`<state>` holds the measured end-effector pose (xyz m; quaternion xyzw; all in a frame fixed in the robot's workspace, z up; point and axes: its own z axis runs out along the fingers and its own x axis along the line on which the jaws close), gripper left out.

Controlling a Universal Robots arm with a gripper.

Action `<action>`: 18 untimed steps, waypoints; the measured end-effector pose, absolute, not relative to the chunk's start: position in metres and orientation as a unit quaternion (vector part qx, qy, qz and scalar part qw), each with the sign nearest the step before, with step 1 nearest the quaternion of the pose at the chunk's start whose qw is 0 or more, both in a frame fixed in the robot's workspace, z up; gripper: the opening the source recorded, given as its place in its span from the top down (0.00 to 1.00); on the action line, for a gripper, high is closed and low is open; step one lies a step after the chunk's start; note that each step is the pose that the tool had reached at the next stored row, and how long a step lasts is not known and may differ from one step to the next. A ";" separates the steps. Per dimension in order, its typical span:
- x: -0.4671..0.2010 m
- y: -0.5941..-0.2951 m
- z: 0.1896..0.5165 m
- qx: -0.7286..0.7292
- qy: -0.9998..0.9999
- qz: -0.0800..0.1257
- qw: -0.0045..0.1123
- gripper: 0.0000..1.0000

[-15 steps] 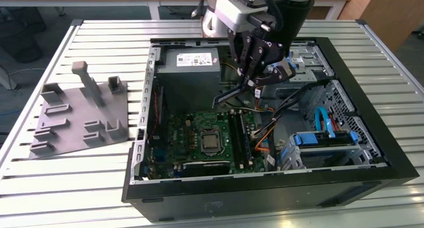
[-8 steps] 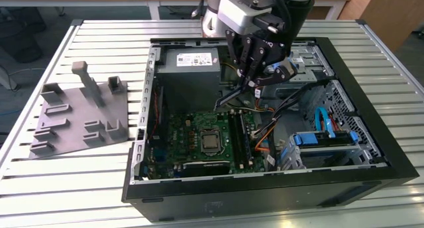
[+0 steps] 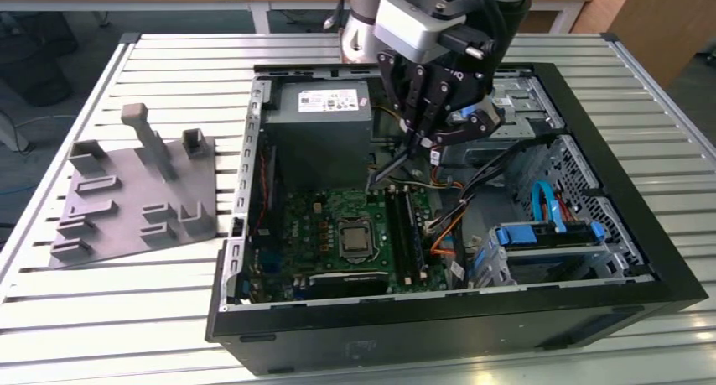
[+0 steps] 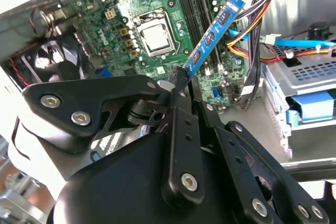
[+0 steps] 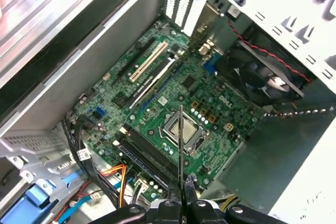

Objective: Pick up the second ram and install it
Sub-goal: 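Insert the second ram into the second slot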

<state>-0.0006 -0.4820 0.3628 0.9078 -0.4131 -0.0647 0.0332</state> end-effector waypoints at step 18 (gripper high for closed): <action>-0.001 -0.482 0.363 0.945 -0.320 -0.061 0.040 0.86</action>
